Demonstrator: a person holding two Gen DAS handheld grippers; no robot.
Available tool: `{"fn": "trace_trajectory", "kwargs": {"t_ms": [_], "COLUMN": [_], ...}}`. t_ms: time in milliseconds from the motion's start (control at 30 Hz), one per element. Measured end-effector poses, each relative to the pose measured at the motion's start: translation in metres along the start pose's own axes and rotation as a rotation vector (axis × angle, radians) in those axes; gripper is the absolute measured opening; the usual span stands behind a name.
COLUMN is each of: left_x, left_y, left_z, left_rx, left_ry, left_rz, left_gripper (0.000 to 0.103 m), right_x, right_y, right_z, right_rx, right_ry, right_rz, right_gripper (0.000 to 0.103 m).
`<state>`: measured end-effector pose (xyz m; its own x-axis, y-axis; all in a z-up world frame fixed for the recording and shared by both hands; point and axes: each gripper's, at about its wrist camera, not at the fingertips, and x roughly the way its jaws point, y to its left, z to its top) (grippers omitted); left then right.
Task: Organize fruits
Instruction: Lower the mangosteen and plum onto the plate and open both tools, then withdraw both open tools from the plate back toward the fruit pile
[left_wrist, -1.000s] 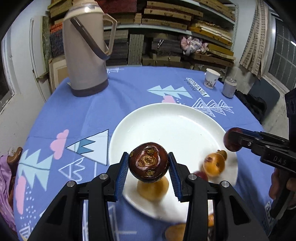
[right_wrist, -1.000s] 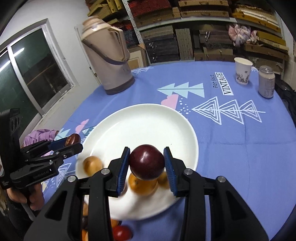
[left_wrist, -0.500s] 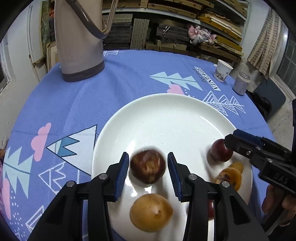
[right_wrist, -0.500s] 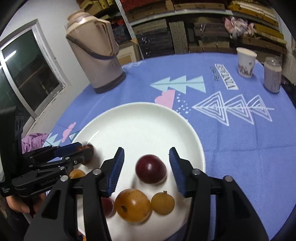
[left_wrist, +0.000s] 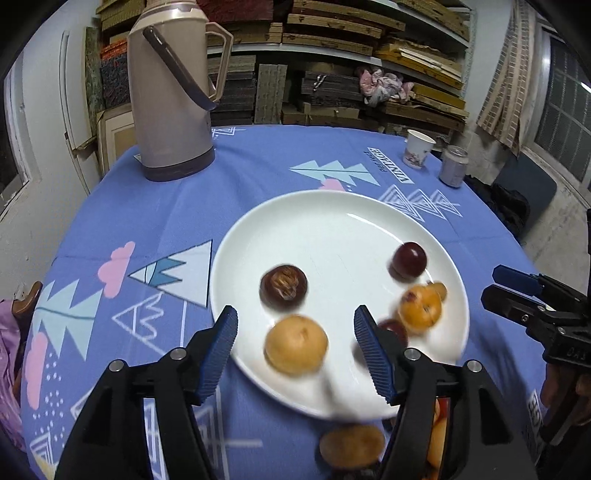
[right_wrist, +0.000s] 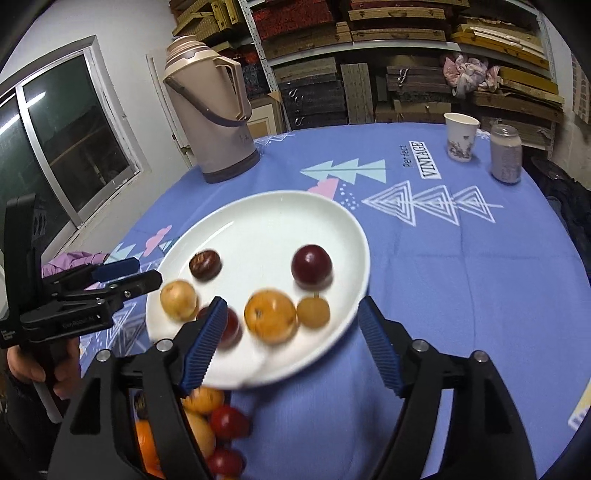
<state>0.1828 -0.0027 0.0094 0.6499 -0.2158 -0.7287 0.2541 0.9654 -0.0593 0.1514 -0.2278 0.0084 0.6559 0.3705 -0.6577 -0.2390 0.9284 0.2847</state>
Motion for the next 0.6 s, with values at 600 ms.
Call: {"fn": "trace_trajectory", "kwargs": {"t_ms": [600], "left_x": [-0.047], "left_y": [-0.007], "left_z": [-0.068], "left_rx": [-0.009], "left_ry": [0.043], "left_rz": [-0.022], "left_gripper": [0.075], "right_x": [-0.082], "right_y": [0.027], "right_z": [-0.118], "right_rx": [-0.272], "right_ry": [0.047], "right_rz": [-0.019], "right_gripper": [0.088]}}
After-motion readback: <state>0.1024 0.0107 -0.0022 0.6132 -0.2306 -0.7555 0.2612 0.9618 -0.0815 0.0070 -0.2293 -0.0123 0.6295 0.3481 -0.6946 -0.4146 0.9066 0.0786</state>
